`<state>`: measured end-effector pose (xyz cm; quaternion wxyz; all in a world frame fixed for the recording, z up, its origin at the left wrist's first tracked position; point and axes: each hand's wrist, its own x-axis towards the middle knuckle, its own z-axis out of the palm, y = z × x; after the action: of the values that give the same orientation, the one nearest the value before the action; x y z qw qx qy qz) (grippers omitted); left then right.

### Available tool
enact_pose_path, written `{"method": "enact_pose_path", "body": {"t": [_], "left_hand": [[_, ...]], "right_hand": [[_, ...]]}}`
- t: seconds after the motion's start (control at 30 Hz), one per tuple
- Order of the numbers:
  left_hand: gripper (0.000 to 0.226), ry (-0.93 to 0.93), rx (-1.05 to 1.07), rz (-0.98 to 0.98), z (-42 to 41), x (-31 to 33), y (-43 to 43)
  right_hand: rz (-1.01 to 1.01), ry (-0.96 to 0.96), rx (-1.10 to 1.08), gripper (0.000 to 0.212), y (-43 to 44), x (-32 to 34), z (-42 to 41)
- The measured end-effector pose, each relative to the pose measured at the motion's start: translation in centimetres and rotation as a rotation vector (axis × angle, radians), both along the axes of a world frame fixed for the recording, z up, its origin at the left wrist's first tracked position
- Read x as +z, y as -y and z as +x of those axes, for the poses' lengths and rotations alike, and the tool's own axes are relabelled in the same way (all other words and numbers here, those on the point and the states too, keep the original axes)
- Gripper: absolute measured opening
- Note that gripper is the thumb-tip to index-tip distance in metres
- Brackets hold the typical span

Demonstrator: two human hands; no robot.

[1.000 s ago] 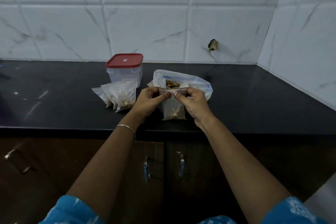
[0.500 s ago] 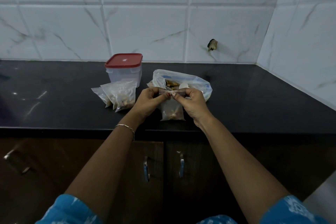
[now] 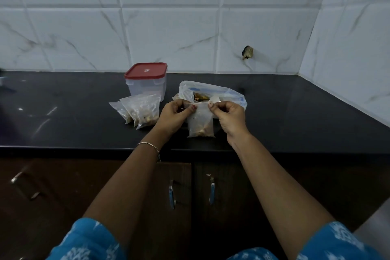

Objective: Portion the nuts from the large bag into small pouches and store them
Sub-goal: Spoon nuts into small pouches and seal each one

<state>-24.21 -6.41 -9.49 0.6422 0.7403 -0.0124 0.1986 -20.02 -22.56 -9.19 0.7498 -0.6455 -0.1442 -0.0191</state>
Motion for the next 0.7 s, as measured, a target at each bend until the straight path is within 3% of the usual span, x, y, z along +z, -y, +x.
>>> {"method": "enact_pose_path", "body": {"t": [0.17,0.33,0.47,0.7], "left_hand": [[0.006,-0.014,0.036,0.032,0.2,-0.3,-0.3],[0.008,0.009,0.158,-0.02,-0.5,0.1,-0.4],[0.007,0.03,0.202,-0.056,-1.7,0.4,0.1],[0.019,-0.014,0.484,-0.043,-4.3,1.4,-4.8]], "right_hand": [[-0.005,0.014,0.003,0.009,-0.1,-0.1,0.2],[0.041,-0.068,-0.076,0.026,0.4,0.5,0.1],[-0.137,-0.025,0.037,0.033,0.3,0.4,-0.6],[-0.241,0.011,0.025,0.014,0.1,-0.2,-0.2]]}}
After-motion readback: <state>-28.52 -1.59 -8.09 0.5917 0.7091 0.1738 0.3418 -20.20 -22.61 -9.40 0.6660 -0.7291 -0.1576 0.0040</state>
